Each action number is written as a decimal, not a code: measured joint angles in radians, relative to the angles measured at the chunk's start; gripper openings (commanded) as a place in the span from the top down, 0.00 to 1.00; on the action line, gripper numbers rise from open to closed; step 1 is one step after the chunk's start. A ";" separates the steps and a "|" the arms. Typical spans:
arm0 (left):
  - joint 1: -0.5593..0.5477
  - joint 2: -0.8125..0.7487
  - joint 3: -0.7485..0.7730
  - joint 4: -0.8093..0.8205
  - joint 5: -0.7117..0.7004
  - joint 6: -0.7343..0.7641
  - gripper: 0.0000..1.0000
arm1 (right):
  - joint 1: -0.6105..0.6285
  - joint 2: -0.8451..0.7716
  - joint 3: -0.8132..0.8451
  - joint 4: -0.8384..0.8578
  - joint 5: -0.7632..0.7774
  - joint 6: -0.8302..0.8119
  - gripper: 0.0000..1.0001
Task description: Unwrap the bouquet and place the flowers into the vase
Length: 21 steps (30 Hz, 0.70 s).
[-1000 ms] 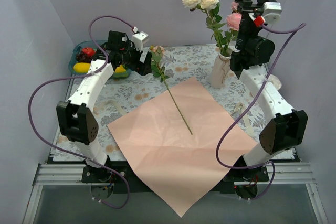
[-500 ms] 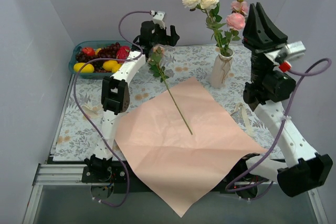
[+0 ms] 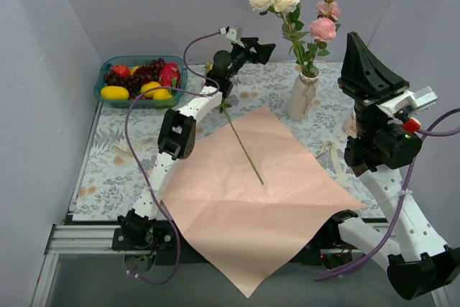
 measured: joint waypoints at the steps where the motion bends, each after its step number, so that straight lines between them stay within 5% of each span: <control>1: -0.008 0.000 0.000 0.035 -0.013 -0.006 0.02 | 0.000 -0.007 -0.010 -0.017 0.000 0.000 0.99; 11: -0.087 0.002 0.014 0.218 -0.003 -0.016 0.02 | 0.000 -0.067 -0.036 -0.144 0.064 -0.006 0.99; 21: -0.101 0.027 0.061 0.248 -0.051 0.061 0.02 | 0.000 0.052 -0.156 -0.228 0.177 0.002 0.99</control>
